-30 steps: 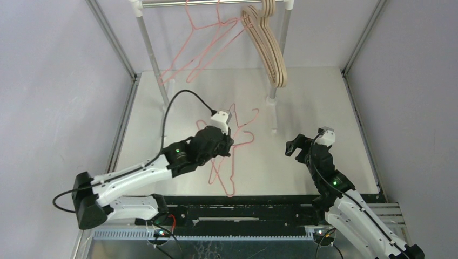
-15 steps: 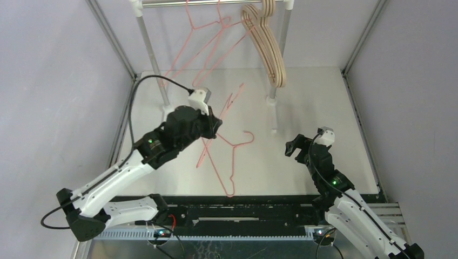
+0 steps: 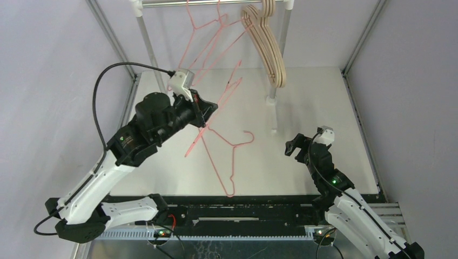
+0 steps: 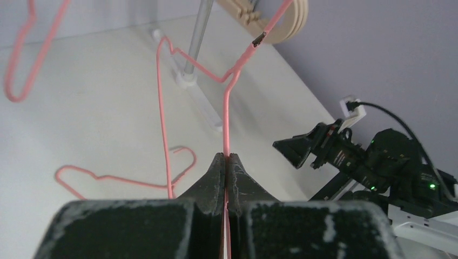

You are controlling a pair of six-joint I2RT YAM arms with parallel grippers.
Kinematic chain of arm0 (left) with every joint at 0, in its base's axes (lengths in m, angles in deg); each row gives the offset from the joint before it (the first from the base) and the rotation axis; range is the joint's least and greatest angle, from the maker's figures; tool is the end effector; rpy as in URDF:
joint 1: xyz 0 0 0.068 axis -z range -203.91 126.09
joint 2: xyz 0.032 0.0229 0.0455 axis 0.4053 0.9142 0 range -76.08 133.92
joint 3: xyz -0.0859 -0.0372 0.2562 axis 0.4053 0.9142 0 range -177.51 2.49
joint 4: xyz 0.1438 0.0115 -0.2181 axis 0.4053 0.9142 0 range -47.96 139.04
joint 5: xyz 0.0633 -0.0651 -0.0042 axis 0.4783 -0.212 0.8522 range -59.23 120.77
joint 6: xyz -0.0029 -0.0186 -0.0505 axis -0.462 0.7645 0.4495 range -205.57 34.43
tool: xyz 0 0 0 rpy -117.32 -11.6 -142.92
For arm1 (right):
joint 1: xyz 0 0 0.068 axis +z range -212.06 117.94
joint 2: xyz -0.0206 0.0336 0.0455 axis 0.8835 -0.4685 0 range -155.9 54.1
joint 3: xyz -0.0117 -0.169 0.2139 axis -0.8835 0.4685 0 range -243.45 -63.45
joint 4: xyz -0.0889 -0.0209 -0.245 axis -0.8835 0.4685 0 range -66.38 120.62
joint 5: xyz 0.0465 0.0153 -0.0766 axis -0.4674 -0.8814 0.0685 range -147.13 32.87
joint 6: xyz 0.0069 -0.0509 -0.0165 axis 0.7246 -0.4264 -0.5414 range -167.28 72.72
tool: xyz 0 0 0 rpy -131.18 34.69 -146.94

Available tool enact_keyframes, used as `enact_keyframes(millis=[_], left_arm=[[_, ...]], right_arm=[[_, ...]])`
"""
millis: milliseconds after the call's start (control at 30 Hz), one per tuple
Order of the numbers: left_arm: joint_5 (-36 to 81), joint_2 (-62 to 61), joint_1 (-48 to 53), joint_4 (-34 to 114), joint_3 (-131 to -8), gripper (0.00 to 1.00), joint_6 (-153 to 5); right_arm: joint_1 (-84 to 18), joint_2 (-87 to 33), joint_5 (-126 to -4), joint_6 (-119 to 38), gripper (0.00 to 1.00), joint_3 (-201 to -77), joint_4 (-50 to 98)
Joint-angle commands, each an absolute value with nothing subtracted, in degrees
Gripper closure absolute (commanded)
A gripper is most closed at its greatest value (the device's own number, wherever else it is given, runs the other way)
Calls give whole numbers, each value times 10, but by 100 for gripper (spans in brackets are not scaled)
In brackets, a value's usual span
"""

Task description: Organize the hangers

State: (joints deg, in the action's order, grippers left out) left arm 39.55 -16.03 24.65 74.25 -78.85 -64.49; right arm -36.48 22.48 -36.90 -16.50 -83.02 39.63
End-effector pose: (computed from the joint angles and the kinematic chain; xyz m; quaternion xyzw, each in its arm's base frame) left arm 0.1378 -0.1478 0.4665 0.1353 0.7585 -0.3140 0.5548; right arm 0.1336 0.0502 0.2089 0.1285 0.8391 0.1065 0.5177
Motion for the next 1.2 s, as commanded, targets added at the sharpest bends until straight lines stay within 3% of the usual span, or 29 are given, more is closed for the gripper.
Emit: enact_keyframes(millis=[0, 533, 933, 1067, 1133, 1167], left_arm=[[397, -162, 240, 750, -858, 100, -672], [406, -135, 224, 703, -909, 100, -694], [413, -151, 224, 671, -737, 100, -681], [427, -166, 223, 675, -666, 95, -681], [409, -171, 224, 670, -632, 80, -684], [393, -171, 224, 667, -616, 79, -688]], right_arm=[[-367, 228, -361, -175, 0, -860, 376], [-367, 225, -360, -173, 0, -865, 381], [-365, 218, -397, -180, 0, -864, 378], [-365, 211, -399, -187, 0, -865, 379], [-366, 203, -405, -188, 0, -865, 375], [-366, 199, -408, -188, 0, -865, 373]])
